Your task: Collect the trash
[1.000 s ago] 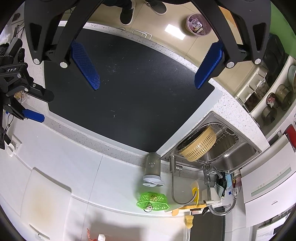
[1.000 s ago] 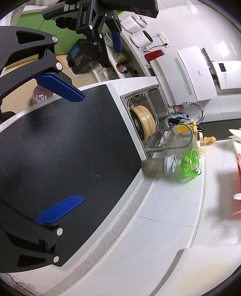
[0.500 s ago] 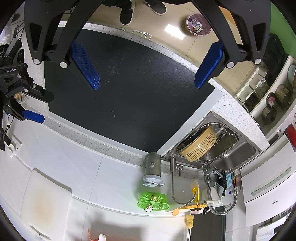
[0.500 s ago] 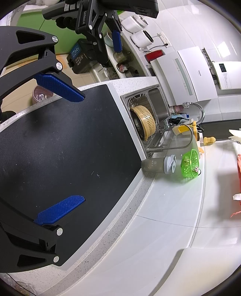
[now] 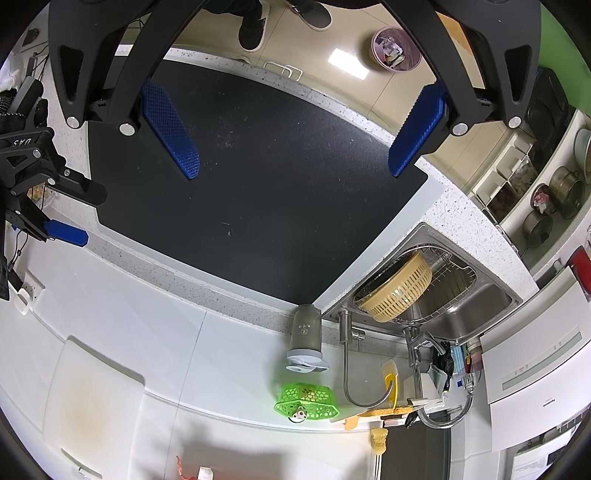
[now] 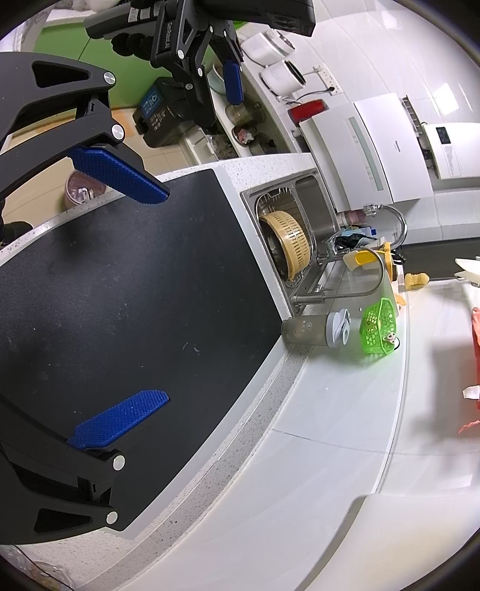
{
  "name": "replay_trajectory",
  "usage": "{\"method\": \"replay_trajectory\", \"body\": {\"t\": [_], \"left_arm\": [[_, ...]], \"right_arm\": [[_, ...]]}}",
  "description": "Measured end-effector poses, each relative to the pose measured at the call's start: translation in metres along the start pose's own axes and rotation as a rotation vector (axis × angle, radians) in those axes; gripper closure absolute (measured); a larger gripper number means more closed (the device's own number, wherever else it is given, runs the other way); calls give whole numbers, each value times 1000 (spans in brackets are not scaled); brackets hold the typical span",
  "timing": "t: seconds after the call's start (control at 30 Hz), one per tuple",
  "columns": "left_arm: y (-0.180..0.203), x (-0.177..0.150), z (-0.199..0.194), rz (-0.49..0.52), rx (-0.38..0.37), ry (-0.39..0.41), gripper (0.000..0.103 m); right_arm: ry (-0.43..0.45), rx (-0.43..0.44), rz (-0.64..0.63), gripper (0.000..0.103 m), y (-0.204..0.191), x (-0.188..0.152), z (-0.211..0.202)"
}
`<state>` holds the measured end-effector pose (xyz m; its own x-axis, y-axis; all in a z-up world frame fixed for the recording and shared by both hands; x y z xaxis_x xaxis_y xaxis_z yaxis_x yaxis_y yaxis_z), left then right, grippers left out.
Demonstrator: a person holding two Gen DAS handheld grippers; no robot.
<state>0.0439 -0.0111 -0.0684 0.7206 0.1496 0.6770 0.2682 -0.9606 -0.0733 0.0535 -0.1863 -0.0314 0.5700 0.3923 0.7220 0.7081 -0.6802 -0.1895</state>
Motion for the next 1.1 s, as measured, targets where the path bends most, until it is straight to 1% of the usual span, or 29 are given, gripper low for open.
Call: {"method": "replay_trajectory", "body": {"t": [0.9,1.1], "left_arm": [[-1,-3,1,-5,-6,4,3],[0,1,2,2,7,9,3]], "right_arm": [[-5,1,-5,6,1,-1,-1],[-6,1,-5,6,1,-2,0]]}}
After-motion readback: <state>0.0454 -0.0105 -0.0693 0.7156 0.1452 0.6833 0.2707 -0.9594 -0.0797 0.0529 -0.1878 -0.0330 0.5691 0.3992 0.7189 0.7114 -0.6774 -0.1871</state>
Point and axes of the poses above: each gripper's, at about its wrist camera, not at the fingertips, and z roughly the way its jaws point, y to its right, x to its top, the point moved 9 cm from there along z, roughly the way its jaws point, and after that the axes turned 13 degrees about x, right-handed, at the moved point
